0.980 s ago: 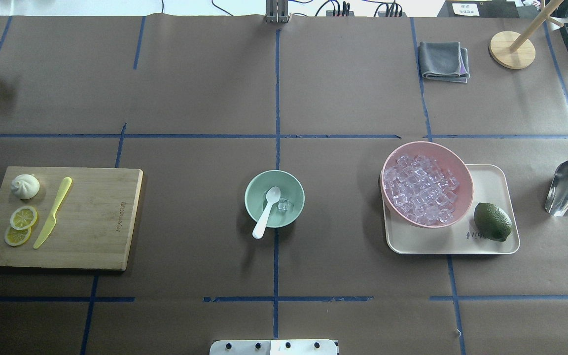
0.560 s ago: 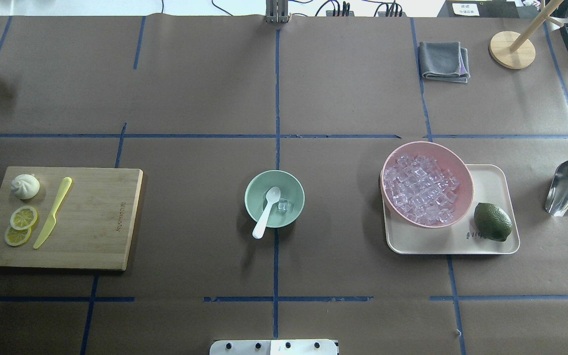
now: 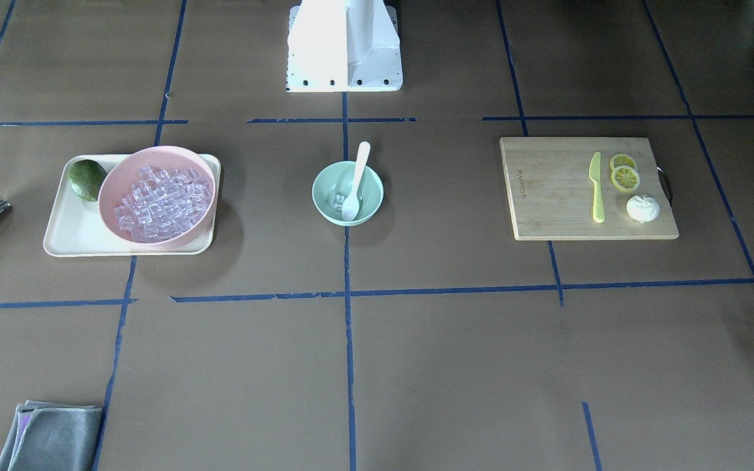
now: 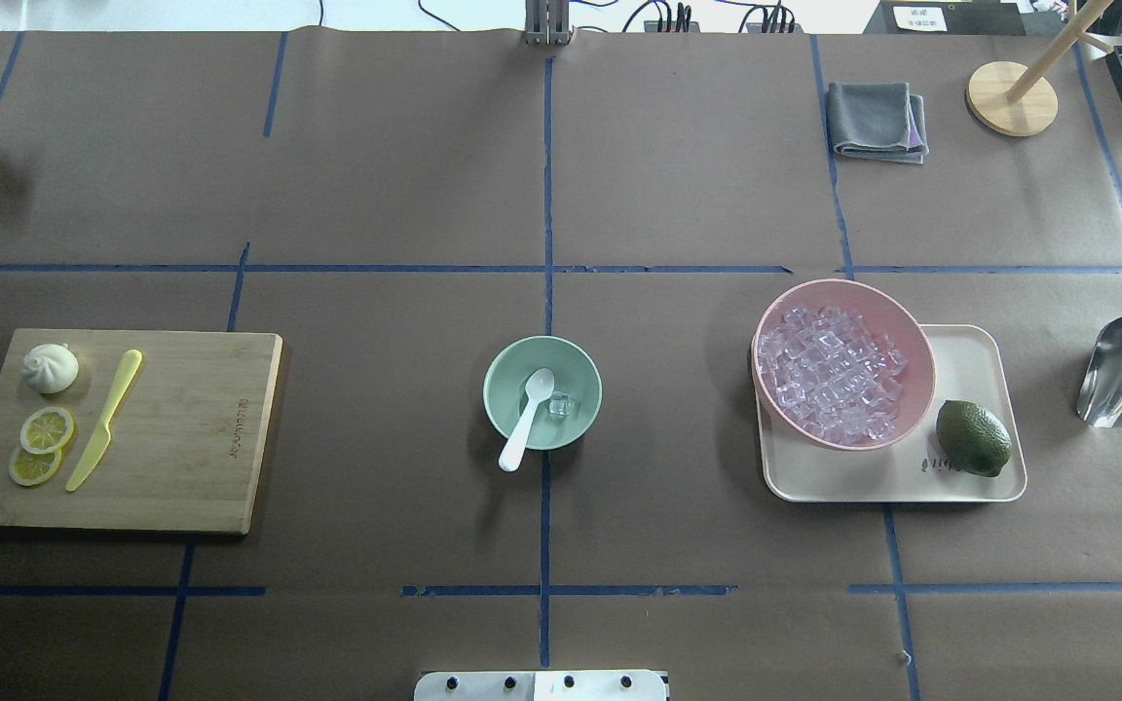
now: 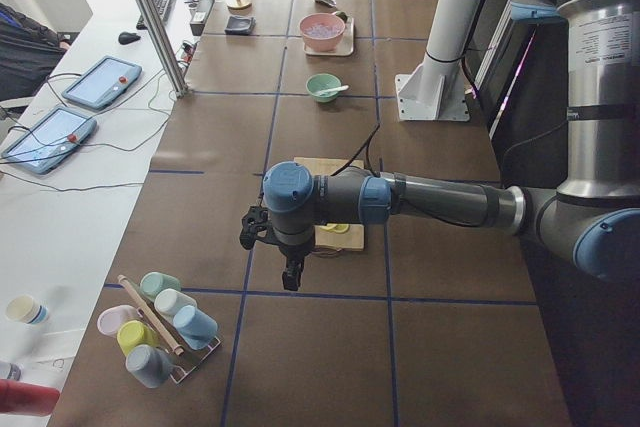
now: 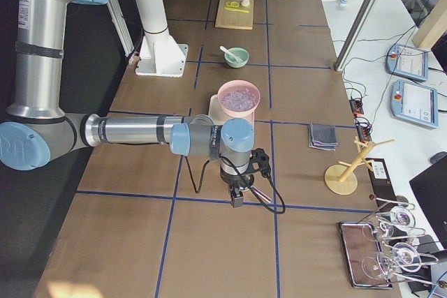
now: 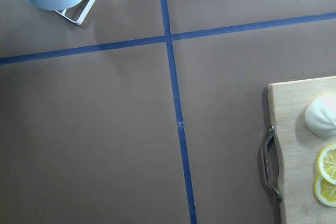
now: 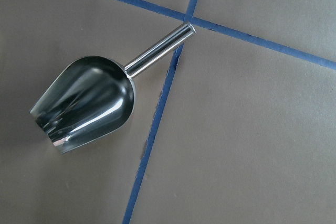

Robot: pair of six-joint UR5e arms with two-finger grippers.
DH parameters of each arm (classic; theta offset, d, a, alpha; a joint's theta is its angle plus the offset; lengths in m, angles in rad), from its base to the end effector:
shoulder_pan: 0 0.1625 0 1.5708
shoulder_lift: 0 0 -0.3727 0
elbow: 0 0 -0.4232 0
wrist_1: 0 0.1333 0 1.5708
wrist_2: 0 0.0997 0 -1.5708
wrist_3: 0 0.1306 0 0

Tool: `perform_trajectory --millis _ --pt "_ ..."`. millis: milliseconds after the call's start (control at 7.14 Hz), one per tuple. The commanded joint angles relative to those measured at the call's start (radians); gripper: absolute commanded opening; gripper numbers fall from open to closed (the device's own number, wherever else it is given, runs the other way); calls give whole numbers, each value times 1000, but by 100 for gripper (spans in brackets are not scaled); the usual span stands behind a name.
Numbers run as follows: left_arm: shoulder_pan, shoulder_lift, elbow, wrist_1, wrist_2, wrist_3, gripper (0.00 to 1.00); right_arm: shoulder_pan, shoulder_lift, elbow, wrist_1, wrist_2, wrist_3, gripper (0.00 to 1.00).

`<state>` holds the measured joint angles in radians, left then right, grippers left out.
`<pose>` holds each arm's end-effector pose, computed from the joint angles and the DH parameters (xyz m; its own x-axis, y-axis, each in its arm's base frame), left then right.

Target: Put spoon and ice into bowl

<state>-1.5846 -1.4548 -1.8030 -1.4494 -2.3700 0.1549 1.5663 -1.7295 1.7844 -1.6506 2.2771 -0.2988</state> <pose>-0.0463 -0.4758 0.5752 0.6909 0.1411 -0.7090 -0.0939 0.9900 0.1055 0.0465 -0.4611 0.6091 0.7258 -0.2821 0.6274 0.2283 0.9591 0.1672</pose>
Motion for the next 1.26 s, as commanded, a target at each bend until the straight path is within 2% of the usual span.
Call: perform_trajectory --millis 0,140,1120 --pt "0 2 8 0 2 0 100 0 1 -2 0 4 -3 99" --pt "2 2 30 0 6 3 100 0 1 -5 0 5 -5 99" --pt "2 2 14 4 3 0 100 -2 1 -13 0 30 -5 99"
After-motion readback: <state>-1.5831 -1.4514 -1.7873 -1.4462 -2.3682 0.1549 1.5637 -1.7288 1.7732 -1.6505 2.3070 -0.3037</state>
